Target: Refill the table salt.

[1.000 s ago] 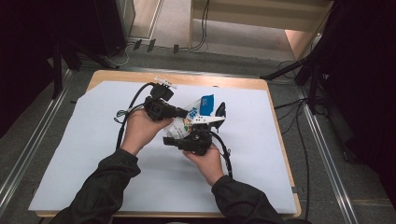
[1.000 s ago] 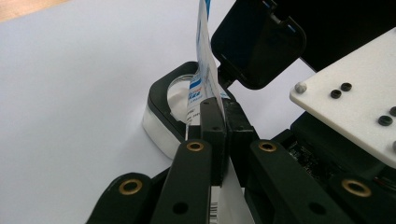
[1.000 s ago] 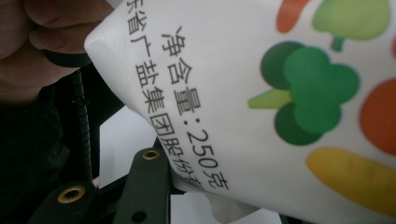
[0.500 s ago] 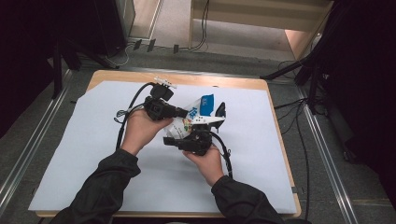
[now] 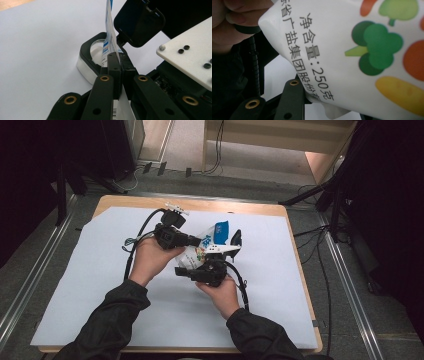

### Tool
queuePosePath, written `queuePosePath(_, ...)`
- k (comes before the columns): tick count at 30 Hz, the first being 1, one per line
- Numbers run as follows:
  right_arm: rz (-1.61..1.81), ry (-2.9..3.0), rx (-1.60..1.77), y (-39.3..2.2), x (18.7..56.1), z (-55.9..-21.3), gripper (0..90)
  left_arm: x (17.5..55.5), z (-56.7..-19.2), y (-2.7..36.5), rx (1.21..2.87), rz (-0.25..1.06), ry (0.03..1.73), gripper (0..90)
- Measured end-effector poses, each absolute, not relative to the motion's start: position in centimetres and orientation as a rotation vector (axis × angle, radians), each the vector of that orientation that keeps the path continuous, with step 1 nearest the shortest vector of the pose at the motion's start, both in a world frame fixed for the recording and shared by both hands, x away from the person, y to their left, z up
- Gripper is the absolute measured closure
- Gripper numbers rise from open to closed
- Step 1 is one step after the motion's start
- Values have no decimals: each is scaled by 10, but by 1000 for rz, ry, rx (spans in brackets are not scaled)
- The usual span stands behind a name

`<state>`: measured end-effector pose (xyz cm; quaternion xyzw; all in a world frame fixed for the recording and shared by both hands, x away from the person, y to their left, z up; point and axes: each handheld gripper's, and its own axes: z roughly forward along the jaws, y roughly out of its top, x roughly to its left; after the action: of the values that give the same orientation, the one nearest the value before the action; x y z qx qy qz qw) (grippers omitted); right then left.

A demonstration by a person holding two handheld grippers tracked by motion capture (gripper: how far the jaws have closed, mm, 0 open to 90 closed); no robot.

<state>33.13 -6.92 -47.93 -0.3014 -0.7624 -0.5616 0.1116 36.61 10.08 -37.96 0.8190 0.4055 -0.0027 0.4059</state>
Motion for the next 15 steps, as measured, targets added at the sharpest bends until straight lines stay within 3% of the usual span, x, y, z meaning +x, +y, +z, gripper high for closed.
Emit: queuePosePath(15,-1626,-2274,-847,-68,332,-479,635,367,-380,102,2051,-10,1036,900)
